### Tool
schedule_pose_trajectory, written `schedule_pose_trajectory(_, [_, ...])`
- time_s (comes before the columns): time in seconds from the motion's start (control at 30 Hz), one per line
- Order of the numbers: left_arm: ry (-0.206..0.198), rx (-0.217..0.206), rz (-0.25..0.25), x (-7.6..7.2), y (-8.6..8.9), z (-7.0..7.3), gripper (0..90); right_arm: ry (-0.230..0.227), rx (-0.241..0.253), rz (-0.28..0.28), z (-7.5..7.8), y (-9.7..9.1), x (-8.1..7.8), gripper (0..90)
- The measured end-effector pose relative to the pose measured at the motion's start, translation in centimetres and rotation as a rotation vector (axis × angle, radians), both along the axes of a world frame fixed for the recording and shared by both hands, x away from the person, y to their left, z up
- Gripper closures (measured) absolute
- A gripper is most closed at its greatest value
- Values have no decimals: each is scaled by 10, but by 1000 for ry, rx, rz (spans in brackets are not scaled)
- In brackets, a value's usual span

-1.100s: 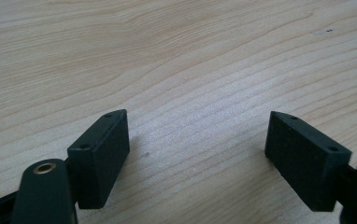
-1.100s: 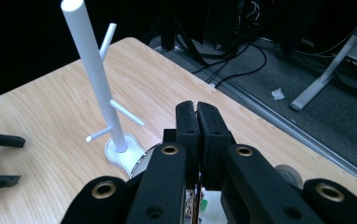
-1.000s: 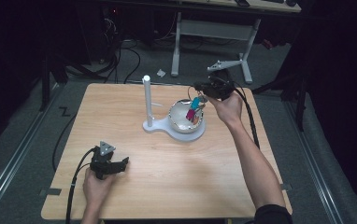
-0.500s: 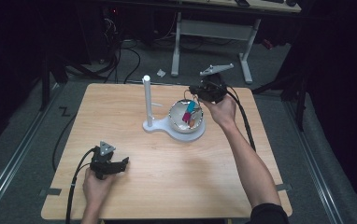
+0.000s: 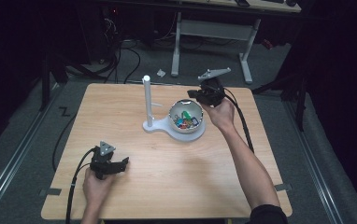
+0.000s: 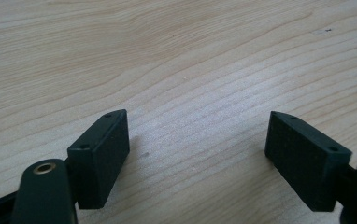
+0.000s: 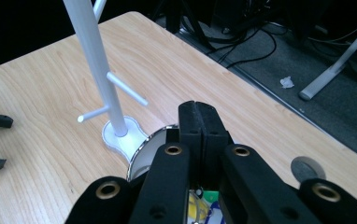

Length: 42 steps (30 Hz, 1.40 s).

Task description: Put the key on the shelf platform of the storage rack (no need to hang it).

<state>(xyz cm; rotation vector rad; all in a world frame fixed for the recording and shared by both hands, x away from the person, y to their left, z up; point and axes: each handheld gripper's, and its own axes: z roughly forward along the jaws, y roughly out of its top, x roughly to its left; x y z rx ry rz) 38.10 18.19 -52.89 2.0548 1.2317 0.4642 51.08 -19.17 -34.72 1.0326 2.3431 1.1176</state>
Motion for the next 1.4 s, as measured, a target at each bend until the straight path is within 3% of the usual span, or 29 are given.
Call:
schedule_pose_trajectory(0.17, [0, 0, 0, 0, 0, 0, 224, 3, 27, -10, -5, -11, -7, 900])
schedule_pose_trajectory(0.53, [-1, -1, 1, 0, 0, 0, 224, -23, 86, -64, 0, -47, -33, 894])
schedule_pose_trajectory(0.97, [-1, -1, 1, 0, 0, 0, 224, -37, 134, -110, -3, -74, -57, 753])
schedule_pose_trajectory(1.4, [-1, -1, 0, 0, 0, 0, 224, -58, 143, -144, -2, -93, -82, 633])
